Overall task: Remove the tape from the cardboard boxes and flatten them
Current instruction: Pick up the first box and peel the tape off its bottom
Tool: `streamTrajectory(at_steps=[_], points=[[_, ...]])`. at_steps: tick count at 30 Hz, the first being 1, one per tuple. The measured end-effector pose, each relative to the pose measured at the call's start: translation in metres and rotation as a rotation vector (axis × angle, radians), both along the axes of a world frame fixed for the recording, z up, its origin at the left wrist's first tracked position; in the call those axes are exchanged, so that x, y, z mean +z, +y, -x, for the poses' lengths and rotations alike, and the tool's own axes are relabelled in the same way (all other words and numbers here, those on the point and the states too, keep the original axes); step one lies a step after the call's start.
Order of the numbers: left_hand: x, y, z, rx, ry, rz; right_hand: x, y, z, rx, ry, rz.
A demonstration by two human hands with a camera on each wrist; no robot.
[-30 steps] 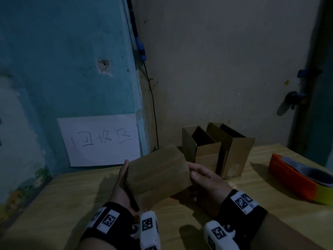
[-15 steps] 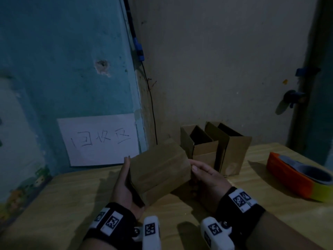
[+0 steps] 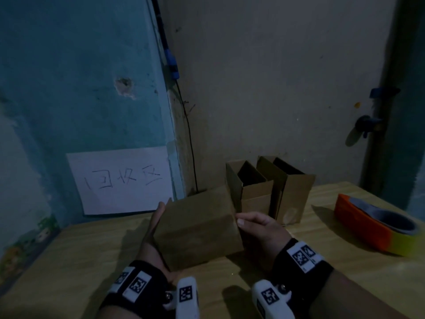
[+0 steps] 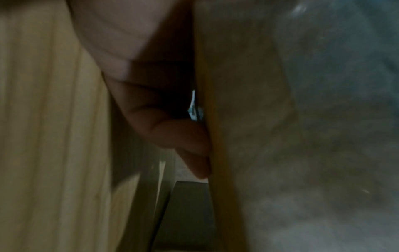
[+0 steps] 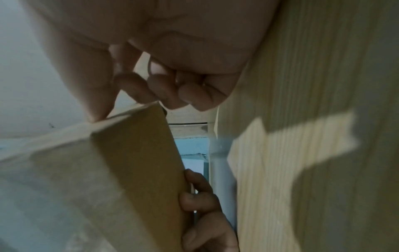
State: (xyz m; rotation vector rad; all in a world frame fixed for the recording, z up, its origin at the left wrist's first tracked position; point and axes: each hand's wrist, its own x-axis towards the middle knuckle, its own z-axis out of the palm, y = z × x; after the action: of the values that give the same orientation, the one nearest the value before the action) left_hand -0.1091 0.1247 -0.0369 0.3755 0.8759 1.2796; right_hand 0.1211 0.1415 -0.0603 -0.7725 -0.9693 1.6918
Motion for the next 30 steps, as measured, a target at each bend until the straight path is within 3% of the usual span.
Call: streamTrajectory(at_steps=[8, 14, 27, 30], points=[[-0.004, 0.005, 0.002, -0.035, 0.03, 0.063, 0.002, -0.003, 0.0, 0.025, -0.028, -0.052], [-0.002, 0.005, -0.001, 0.033, 0.037, 0.067, 0.005, -0.005, 0.0, 0.045, -0.025, -0.072], [0.008, -0.006, -0.006, 0.038, 0.084, -0.017, 0.002, -0.002, -0.002, 0.122, -0.095, -0.13], [0.017, -0.017, -0.013, 0.035, 0.03, -0.016, 0.001, -0.001, -0.003, 0.123, -0.082, -0.135]])
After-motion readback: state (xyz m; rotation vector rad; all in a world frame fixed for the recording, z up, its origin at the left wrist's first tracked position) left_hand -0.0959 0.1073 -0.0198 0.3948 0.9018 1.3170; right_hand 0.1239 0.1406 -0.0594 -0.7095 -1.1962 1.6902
